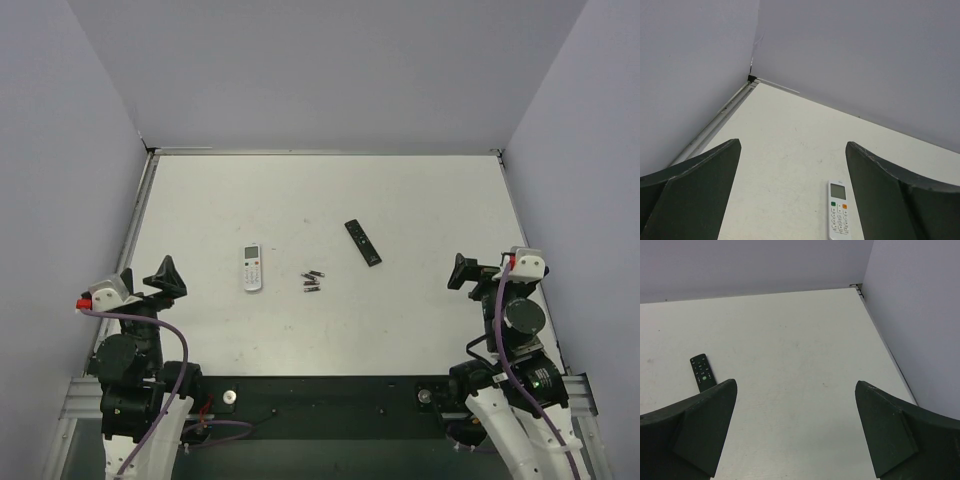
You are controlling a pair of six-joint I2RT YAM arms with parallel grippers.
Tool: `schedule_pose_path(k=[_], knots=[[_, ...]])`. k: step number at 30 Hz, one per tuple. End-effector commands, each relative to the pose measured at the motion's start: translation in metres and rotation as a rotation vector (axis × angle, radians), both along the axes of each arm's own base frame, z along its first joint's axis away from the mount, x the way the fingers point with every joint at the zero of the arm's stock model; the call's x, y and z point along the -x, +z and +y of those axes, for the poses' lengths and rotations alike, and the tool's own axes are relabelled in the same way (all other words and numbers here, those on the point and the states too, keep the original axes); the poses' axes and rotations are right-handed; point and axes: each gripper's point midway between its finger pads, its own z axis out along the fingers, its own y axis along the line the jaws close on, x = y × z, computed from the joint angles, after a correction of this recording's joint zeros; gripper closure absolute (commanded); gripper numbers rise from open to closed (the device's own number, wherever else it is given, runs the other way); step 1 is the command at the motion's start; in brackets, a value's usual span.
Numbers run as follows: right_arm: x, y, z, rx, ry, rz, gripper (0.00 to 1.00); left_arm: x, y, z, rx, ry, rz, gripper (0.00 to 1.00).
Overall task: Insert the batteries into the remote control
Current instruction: Pick up the remote control from the center of the board.
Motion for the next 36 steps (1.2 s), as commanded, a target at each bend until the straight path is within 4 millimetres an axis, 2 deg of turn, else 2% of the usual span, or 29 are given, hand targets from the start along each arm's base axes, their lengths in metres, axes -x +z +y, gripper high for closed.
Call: schedule_pose_path(k=[1, 5, 8, 12, 14, 15, 17, 18, 21, 28, 29, 30, 31, 32, 33, 34, 35, 36], knots=[[0.000, 0.014, -0.004, 0.004, -0.029, -0.026, 0.00, 0.016, 0.012, 0.008, 0.034, 0.033, -0.072, 0.03], [-0.001, 0.008, -0.004, -0.014, -0.039, -0.027, 0.00, 0.010, 0.006, 0.002, 0.057, 0.007, -0.016, 0.03], [-0.002, 0.004, 0.001, -0.023, -0.019, -0.020, 0.00, -0.003, -0.003, -0.005, 0.081, -0.020, 0.064, 0.03], [-0.003, 0.001, 0.011, -0.026, 0.028, -0.018, 0.00, -0.028, -0.030, -0.013, 0.126, -0.033, 0.227, 0.03], [-0.002, 0.000, 0.012, -0.019, 0.036, -0.021, 0.00, -0.036, -0.036, -0.020, 0.134, -0.064, 0.277, 0.02], [-0.001, 0.002, 0.013, -0.024, 0.043, -0.031, 0.00, -0.045, -0.047, -0.024, 0.137, -0.069, 0.340, 0.03], [-0.001, 0.001, 0.014, -0.033, 0.044, -0.038, 0.00, -0.053, -0.056, -0.034, 0.152, -0.114, 0.404, 0.03], [0.000, 0.002, 0.016, -0.033, 0.056, -0.044, 0.00, -0.062, -0.068, -0.039, 0.157, -0.126, 0.466, 0.03], [0.000, 0.004, 0.023, -0.035, 0.095, -0.048, 0.00, -0.080, -0.090, -0.054, 0.176, -0.184, 0.593, 0.03], [0.005, 0.007, 0.020, -0.043, 0.090, -0.077, 0.00, -0.116, -0.124, -0.092, 0.162, -0.286, 0.869, 0.03], [0.005, 0.008, 0.021, -0.043, 0.093, -0.080, 0.00, -0.121, -0.137, -0.107, 0.129, -0.314, 0.933, 0.03], [0.006, 0.009, 0.020, -0.042, 0.092, -0.085, 0.00, -0.125, -0.139, -0.113, 0.107, -0.319, 0.957, 0.03], [0.007, 0.010, 0.019, -0.043, 0.090, -0.088, 0.00, -0.132, -0.132, -0.114, 0.079, -0.296, 0.965, 0.03], [0.007, 0.010, 0.018, -0.044, 0.087, -0.091, 0.00, -0.137, -0.146, -0.122, 0.052, -0.292, 1.024, 0.03], [0.008, 0.010, 0.018, -0.045, 0.086, -0.090, 0.00, -0.141, -0.150, -0.123, 0.040, -0.284, 1.043, 0.03], [0.008, 0.010, 0.017, -0.044, 0.083, -0.091, 0.00, -0.150, -0.144, -0.126, 0.038, -0.287, 1.037, 0.03], [0.008, 0.010, 0.016, -0.042, 0.080, -0.088, 0.00, -0.156, -0.156, -0.129, 0.032, -0.288, 1.076, 0.03], [0.009, 0.010, 0.017, -0.044, 0.083, -0.090, 0.00, -0.162, -0.157, -0.132, 0.031, -0.298, 1.080, 0.03]])
